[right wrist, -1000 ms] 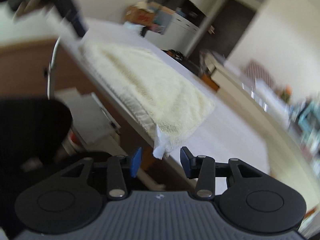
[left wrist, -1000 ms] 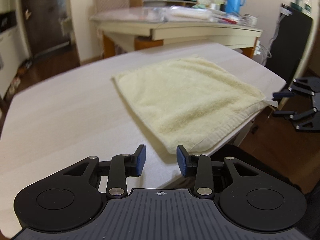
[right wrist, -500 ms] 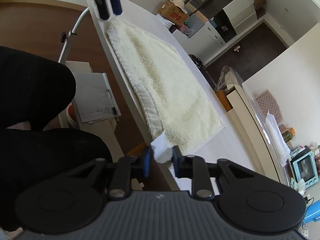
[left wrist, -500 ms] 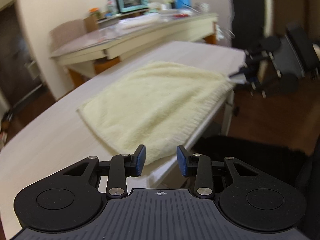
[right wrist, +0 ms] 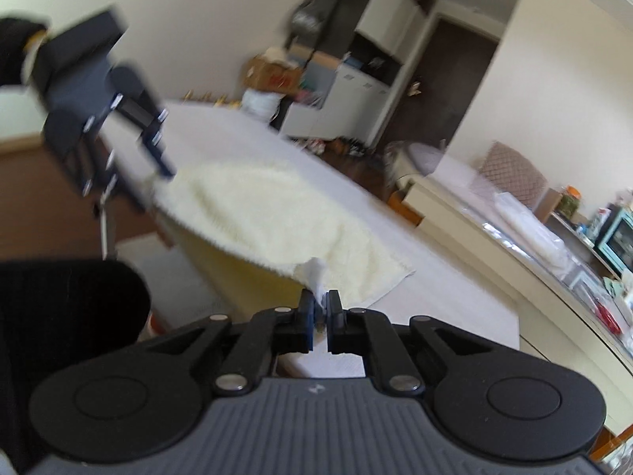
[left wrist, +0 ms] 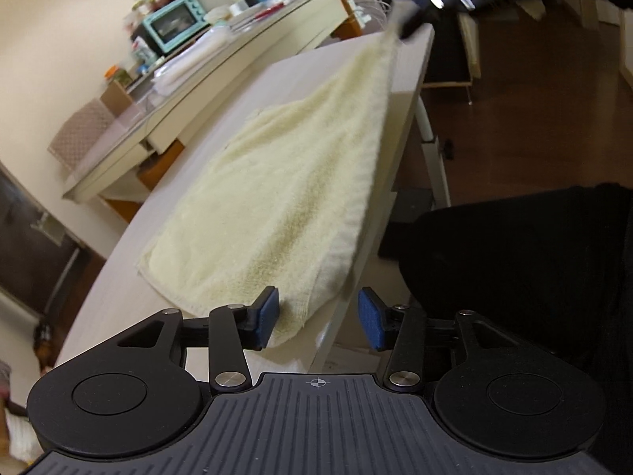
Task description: Fold towel
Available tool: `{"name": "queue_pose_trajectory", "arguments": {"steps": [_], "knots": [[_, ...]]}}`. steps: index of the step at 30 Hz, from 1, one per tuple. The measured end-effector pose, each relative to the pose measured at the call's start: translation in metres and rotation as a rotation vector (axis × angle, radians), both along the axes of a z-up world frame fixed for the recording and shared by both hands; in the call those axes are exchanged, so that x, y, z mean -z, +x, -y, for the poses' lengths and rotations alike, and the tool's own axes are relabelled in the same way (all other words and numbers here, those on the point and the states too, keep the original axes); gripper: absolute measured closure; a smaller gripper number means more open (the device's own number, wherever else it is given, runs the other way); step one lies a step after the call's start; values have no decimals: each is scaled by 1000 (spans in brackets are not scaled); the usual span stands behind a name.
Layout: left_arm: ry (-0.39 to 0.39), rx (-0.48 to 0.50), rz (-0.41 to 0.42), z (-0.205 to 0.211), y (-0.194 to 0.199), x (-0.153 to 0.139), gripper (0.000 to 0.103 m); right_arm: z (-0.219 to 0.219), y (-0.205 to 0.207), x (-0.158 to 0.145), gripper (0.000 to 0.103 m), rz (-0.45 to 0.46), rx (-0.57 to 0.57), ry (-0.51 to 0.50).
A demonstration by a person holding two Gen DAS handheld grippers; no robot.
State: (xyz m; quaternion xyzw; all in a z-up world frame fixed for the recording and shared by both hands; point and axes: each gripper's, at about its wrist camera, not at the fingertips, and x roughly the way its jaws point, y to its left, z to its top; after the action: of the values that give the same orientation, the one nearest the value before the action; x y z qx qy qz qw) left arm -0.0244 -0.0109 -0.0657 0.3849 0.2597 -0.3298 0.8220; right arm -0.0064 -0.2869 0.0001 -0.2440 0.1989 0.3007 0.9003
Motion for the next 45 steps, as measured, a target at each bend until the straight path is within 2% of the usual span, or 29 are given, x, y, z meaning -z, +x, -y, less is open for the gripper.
{"name": "queue_pose_trajectory", "arguments": {"steps": [6,10,16,18,25,28,33,35,40,42,45], "knots": [[-49,-10,23,11,-8,3,51,16,13,-11,96,-31,41,114],[-164,-88,16,19,4,-6,51,16,13,-13,96,-31,41,123],[-117,-118,85,34,3,0,46,16,15,-14,96,-24,55,127],[-114,-141,104,29,2,-3,44,17,15,-13,96,-27,58,128],[-144,-233,133,5,4,-19,45,17,15,-9,96,-35,68,132],[-141,-234,117,4,3,-20,57,18,16,-7,96,-39,73,133],[-106,-180,59,9,-5,-13,85,18,16,-4,96,-45,80,136],[-92,-152,20,9,-10,-12,91,18,15,-1,96,-54,77,130],[-132,-100,-100,0,-17,-24,93,15,4,8,96,-80,51,83],[-153,-105,-113,-4,-14,-34,93,13,0,9,96,-81,39,66],[-187,-165,-111,-13,6,-53,93,12,3,1,96,-55,33,53]]}}
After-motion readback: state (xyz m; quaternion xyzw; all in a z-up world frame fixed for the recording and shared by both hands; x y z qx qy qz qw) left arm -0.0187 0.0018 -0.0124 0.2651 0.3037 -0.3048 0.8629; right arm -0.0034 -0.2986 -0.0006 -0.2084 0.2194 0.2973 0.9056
